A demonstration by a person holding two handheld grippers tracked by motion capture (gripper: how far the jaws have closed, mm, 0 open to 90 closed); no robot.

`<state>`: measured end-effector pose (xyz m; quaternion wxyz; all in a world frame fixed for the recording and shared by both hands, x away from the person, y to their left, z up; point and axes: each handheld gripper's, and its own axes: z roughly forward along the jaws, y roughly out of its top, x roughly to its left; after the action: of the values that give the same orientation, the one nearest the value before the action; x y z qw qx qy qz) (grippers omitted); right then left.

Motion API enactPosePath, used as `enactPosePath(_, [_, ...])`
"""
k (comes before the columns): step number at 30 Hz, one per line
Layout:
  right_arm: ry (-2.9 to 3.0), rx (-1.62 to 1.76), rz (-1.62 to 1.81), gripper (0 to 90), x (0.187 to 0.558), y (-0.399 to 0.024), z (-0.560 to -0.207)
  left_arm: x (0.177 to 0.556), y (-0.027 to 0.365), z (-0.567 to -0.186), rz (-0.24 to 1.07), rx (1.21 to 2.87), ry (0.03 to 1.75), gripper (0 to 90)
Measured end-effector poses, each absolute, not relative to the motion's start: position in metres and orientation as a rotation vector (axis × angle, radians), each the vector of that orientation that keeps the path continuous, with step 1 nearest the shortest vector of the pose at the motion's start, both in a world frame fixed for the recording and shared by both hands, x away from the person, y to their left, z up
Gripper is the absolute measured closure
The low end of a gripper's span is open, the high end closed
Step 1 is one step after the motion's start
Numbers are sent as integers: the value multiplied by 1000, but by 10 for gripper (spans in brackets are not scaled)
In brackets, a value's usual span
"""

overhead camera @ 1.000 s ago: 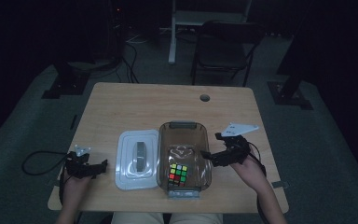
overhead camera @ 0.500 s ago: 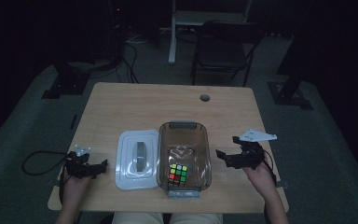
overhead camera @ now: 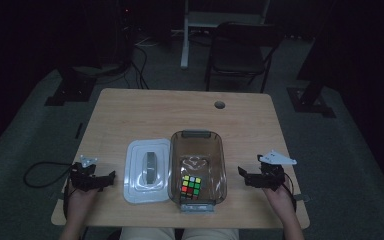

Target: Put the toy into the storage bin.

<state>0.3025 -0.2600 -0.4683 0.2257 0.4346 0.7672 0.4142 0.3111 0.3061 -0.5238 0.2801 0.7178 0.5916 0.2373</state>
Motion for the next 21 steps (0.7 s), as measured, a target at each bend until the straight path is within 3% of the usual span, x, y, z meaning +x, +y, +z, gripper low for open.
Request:
enactPosePath(8, [2112, 1237, 1098, 109, 303, -264, -501, 311, 306, -524, 636, 1925, 1586, 6])
enactPosePath(21, [2048, 1381, 955, 130, 308, -272, -525, 311, 306, -524, 633, 1932, 1579, 6])
